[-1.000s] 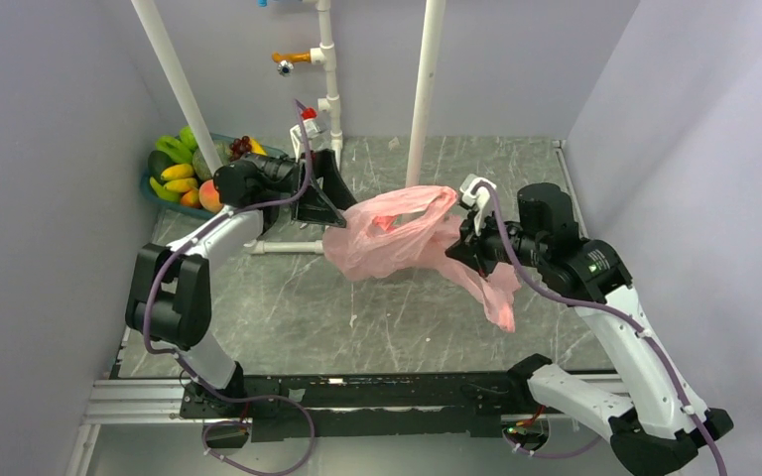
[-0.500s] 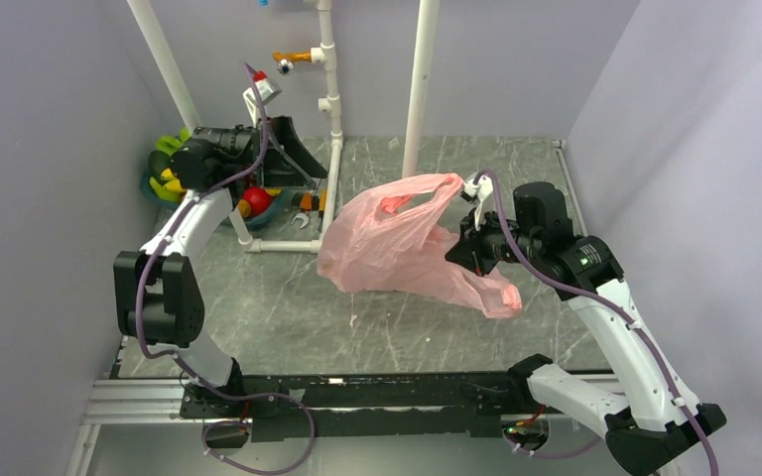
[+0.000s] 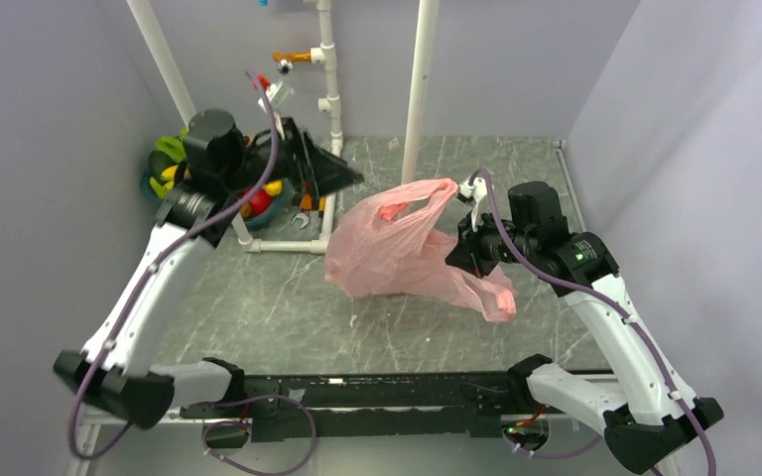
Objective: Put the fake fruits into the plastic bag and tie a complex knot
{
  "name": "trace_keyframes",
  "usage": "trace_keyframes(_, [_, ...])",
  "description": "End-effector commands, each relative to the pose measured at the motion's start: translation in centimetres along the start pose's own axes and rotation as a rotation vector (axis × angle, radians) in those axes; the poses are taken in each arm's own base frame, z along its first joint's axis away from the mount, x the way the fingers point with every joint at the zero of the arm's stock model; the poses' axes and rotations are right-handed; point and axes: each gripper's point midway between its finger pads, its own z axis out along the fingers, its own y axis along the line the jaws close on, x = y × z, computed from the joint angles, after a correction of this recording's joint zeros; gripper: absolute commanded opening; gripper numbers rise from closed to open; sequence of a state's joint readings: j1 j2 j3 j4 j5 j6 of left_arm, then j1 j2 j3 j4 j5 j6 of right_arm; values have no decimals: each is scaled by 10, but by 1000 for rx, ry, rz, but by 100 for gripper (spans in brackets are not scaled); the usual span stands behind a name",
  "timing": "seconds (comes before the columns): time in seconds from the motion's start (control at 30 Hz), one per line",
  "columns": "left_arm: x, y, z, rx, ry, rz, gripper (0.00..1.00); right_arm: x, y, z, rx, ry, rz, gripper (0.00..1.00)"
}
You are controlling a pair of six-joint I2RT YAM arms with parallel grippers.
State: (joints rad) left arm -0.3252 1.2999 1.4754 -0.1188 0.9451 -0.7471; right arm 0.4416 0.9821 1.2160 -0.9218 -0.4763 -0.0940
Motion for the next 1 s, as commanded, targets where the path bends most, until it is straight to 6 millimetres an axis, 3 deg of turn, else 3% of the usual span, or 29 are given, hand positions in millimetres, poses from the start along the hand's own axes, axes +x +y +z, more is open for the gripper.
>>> trace_keyframes(0.0, [36, 64, -67, -551, 54, 451, 99, -11, 4, -8, -2, -38, -19, 0])
trace_keyframes(0.13, [51, 36, -81, -531, -134, 1030, 100, -12, 6, -3, -18, -48, 16, 0])
trace_keyframes(0.23, [66, 12, -73, -411, -201, 1191, 99, -12, 6, 1, -25, -56, 34, 0])
trace_keyframes(0.33, [77, 1, -51, -347, -73, 1176, 99, -12, 0, 5, -3, -55, 57, 0])
trace_keyframes(0.5, [73, -28, -18, -277, -108, 1132, 99, -9, -3, 9, 14, -59, 83, 0])
trace_keyframes(0.57, [81, -32, 1, -266, -52, 1104, 99, -9, -6, 10, 31, -60, 95, 0])
trace_keyframes(0.77, [112, -72, 33, -77, -42, 1102, 96, -5, -6, 9, 38, -69, 97, 0])
trace_keyframes(0.83, [120, -75, 44, -57, -18, 1077, 92, -5, -3, 8, 24, -74, 86, 0])
trace_keyframes(0.97, [115, -63, 65, -146, 4, 1002, 82, -2, 1, 8, 8, -73, 60, 0])
